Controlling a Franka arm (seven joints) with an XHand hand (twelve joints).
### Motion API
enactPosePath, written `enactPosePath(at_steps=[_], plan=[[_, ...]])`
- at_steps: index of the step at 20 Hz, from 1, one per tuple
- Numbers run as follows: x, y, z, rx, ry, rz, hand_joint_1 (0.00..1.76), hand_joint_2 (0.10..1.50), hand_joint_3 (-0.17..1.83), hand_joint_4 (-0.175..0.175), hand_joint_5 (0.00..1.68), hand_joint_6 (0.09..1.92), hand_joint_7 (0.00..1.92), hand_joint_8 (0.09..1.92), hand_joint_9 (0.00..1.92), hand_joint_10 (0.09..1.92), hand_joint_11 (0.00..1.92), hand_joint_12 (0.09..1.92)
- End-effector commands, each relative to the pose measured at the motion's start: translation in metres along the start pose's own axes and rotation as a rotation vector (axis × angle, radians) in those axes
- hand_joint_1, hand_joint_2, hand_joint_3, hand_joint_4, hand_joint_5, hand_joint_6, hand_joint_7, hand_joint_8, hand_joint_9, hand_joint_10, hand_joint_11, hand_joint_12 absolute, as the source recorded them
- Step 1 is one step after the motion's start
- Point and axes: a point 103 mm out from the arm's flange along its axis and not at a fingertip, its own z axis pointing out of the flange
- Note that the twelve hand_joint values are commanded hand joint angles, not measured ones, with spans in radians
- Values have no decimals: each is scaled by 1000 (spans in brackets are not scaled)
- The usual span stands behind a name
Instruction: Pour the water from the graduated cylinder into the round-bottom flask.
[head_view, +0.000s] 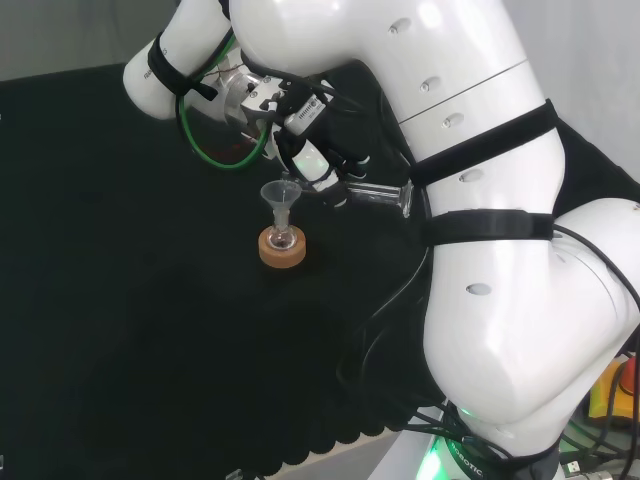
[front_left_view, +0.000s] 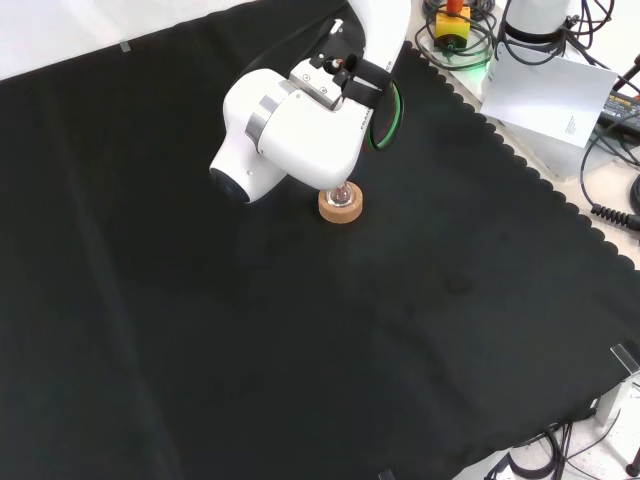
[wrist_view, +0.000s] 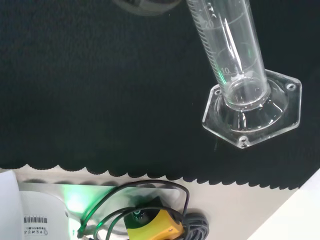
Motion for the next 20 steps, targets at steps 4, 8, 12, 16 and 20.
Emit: enactPosePath(at_steps=[4, 8, 12, 16, 20], plan=[[2, 1, -1, 1, -2, -3, 1131, 1104, -1, -83, 1016, 954, 1400, 204, 1540, 87, 1401, 672], [3, 1, -1, -1, -2, -5, 1132, 1104, -1, -83, 1017, 953, 1402, 204, 1540, 87, 1402, 672], [2, -5, -2, -1, -3, 5, 1132, 1104, -1, -84, 1017, 953, 1402, 202, 1541, 87, 1404, 672], [1, -6, -2, 0, -2, 12, 1132, 1104, -1, -85, 1017, 953, 1402, 201, 1542, 87, 1404, 672], [1, -5, -2, 2, 1, 19, 1132, 1104, -1, -86, 1017, 953, 1402, 200, 1543, 87, 1404, 671]])
